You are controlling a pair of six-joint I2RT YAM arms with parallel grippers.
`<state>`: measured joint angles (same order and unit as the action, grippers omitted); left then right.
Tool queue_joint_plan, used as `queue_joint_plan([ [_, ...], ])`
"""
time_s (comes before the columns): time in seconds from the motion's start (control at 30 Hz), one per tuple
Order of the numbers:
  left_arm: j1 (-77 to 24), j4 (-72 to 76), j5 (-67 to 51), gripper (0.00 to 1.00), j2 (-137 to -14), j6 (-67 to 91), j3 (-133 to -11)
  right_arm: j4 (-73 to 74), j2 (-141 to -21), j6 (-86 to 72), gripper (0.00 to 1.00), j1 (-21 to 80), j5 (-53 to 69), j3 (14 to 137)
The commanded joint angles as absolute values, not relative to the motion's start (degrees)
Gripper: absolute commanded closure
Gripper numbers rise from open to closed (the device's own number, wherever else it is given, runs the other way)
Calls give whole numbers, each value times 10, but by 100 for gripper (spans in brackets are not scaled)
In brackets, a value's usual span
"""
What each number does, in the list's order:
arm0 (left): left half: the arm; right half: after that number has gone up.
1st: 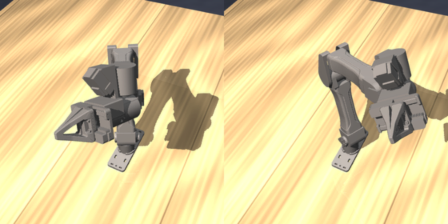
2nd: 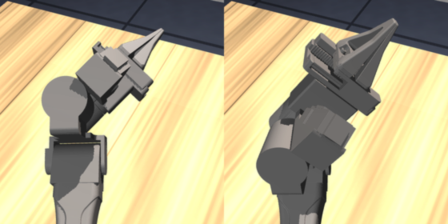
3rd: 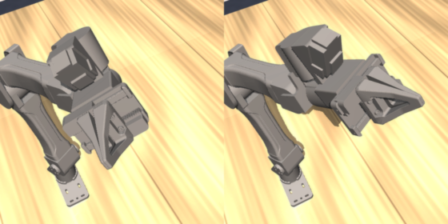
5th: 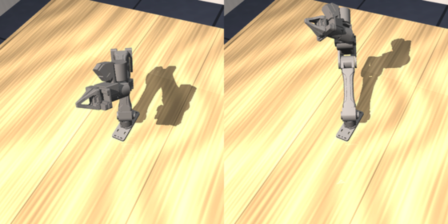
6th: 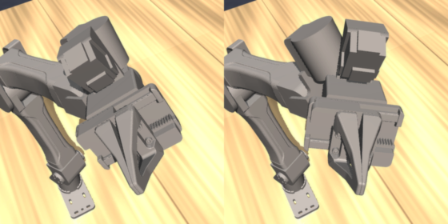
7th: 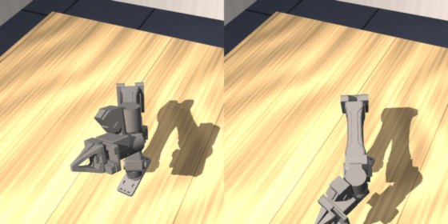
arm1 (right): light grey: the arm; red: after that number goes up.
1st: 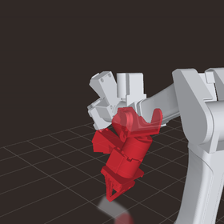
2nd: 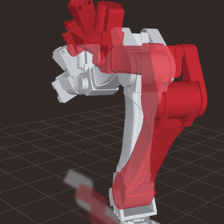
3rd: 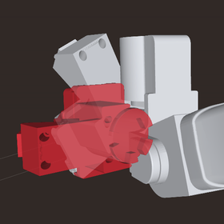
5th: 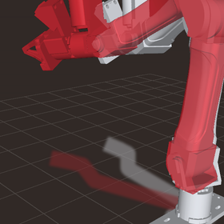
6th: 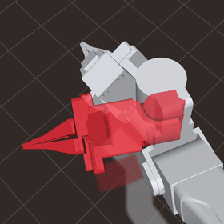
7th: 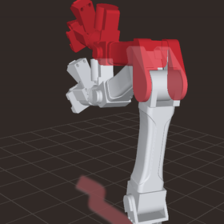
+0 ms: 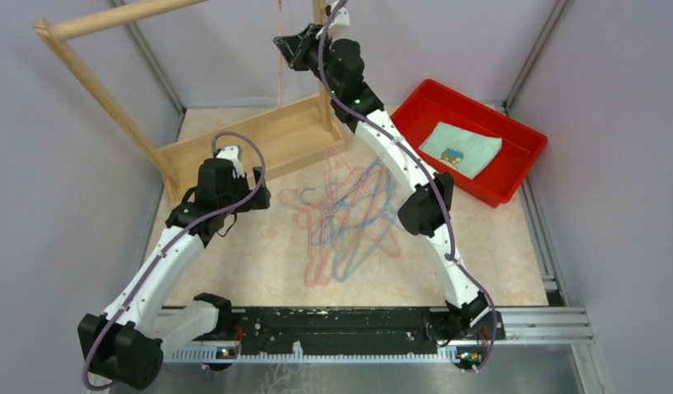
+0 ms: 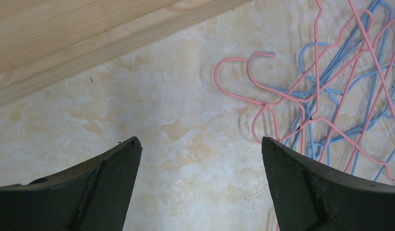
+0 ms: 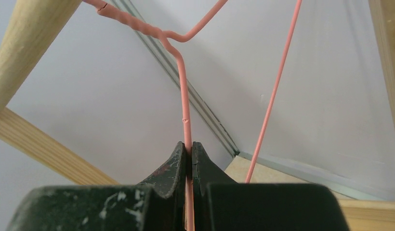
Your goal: Organize the hangers
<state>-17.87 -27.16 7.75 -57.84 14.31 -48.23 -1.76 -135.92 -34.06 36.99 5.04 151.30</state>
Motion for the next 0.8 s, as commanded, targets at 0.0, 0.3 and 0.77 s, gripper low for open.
queue_joint_plan([
  [0.0,-179,-295,87,0,-563,145,-502,-73,-1377,-375,98,354,31,1547],
  [0.3,-179,-291,81,0,-578,151,-506,-62,-1370,-379,71,333,36,1540],
  [0.77,-179,-273,76,0,-575,152,-503,-23,-1318,-452,11,329,81,1518],
])
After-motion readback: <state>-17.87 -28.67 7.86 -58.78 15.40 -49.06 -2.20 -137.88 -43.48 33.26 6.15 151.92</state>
